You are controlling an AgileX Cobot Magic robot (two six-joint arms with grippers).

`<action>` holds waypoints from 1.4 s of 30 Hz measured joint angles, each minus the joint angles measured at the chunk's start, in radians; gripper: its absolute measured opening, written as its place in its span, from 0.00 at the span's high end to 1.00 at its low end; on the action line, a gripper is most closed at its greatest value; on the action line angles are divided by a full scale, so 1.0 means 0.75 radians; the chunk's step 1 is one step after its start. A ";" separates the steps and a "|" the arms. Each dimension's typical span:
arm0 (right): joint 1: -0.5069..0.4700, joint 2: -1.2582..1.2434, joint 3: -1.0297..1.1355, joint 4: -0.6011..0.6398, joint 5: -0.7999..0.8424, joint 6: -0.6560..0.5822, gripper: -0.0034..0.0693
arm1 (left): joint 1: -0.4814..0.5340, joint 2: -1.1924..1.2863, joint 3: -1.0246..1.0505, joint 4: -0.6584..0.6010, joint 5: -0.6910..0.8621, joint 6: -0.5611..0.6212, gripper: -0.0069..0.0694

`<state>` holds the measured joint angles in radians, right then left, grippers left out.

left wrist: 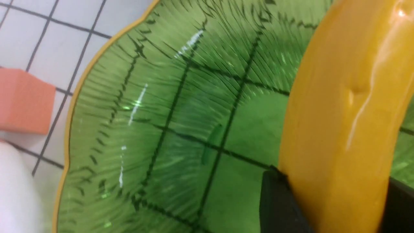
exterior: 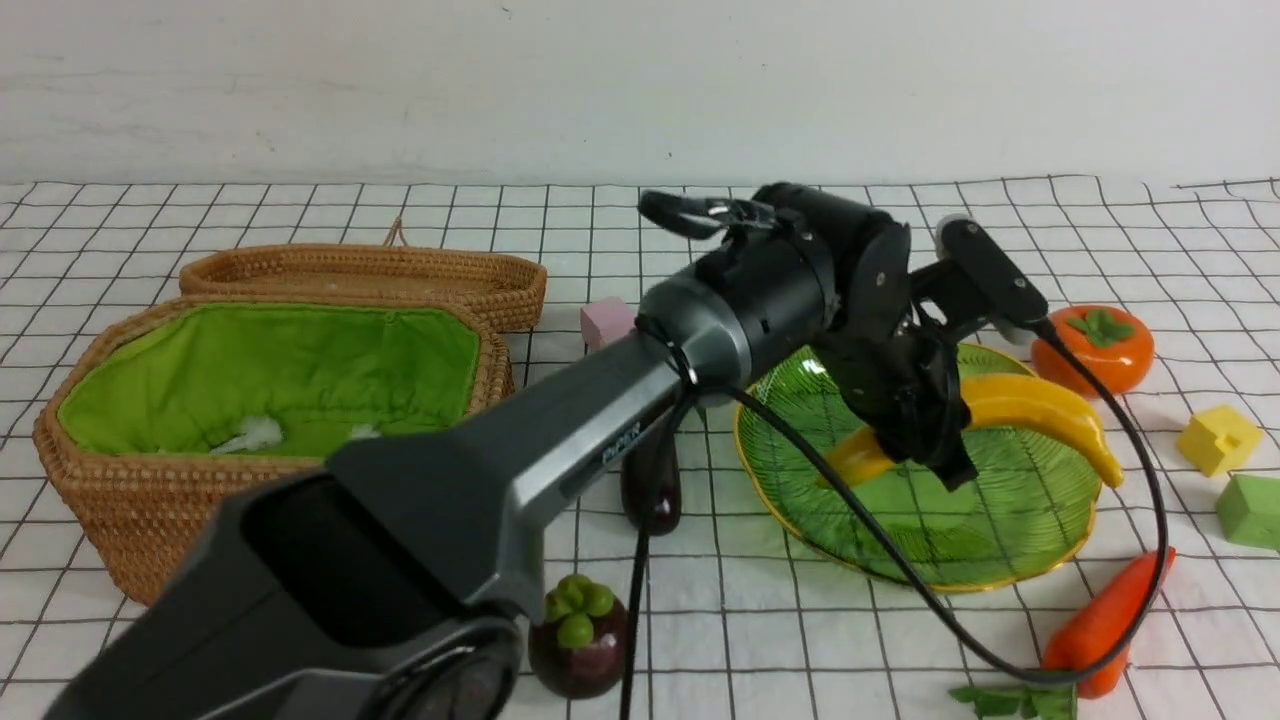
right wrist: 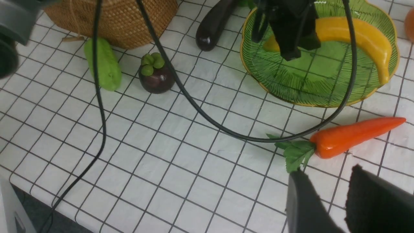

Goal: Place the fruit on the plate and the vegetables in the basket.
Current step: Use the left arm to grab a banana and put it into the right plate, then take a chayote with your left arm and place it on the basket on the left.

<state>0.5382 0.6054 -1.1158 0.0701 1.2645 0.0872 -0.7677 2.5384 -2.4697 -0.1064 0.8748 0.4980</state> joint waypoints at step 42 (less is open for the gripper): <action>0.000 0.002 0.126 0.078 -0.281 -0.174 0.65 | 0.045 -1.655 2.190 0.405 -0.062 -1.922 0.38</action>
<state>0.5382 0.6070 -1.0215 0.1290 1.0533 -0.0431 -0.7337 1.2974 -0.8273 0.1973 0.8281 -0.9434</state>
